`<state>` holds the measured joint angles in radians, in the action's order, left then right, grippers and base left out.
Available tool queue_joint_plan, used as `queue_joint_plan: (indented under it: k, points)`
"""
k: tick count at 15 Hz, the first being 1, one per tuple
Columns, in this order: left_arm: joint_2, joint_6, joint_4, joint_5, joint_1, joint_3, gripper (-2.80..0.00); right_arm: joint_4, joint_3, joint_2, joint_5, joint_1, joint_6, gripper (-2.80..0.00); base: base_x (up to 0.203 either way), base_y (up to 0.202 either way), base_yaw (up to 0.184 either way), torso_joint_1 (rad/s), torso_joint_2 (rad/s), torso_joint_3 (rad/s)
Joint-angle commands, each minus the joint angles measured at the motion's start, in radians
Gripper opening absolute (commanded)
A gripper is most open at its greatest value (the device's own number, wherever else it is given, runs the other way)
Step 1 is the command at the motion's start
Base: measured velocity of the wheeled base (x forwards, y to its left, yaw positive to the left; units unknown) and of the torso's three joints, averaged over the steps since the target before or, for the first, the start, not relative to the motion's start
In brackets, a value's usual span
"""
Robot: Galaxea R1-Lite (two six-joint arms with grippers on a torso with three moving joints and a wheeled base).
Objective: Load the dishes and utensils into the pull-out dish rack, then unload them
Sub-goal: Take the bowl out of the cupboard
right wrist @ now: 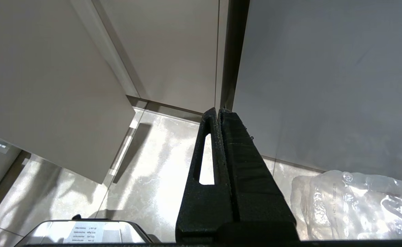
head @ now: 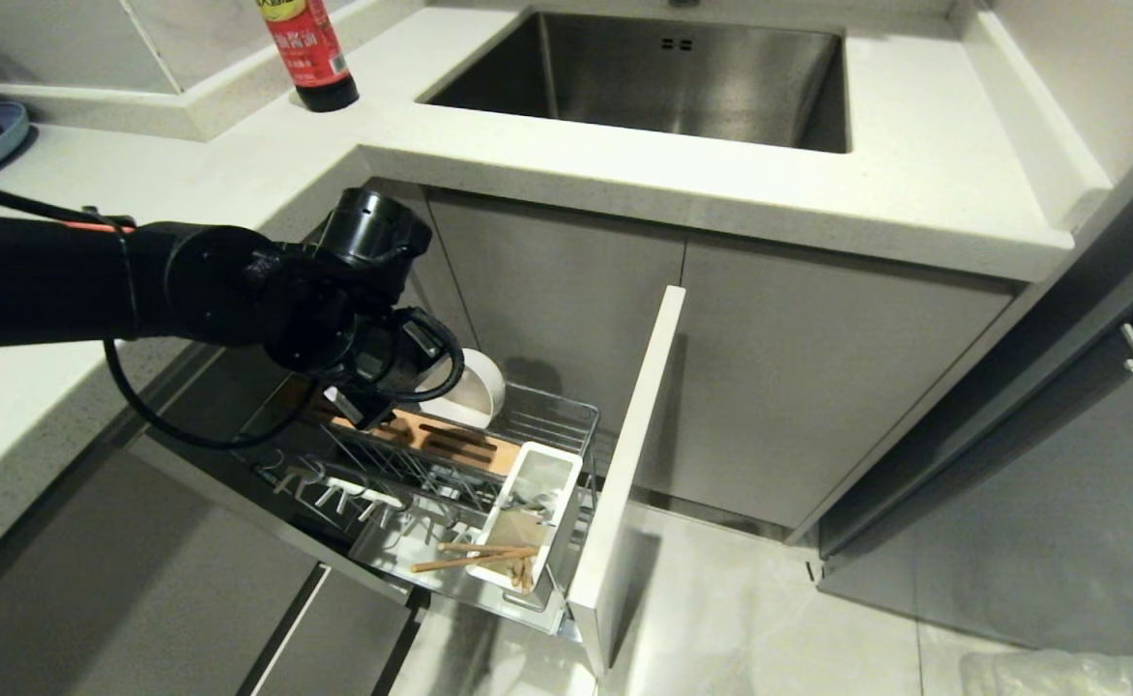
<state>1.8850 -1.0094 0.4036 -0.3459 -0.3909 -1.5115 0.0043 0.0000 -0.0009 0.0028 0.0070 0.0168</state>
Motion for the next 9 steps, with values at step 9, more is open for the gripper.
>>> queue_joint_plan:
  k: [9]
  points:
    - [0.206, 0.102, -0.074, 0.157, 0.084, -0.137, 0.00, 0.000, 0.000, 0.000, 0.000, 0.001, 0.000, -2.80, 0.000, 0.000, 0.000, 0.000, 0.00, 0.000]
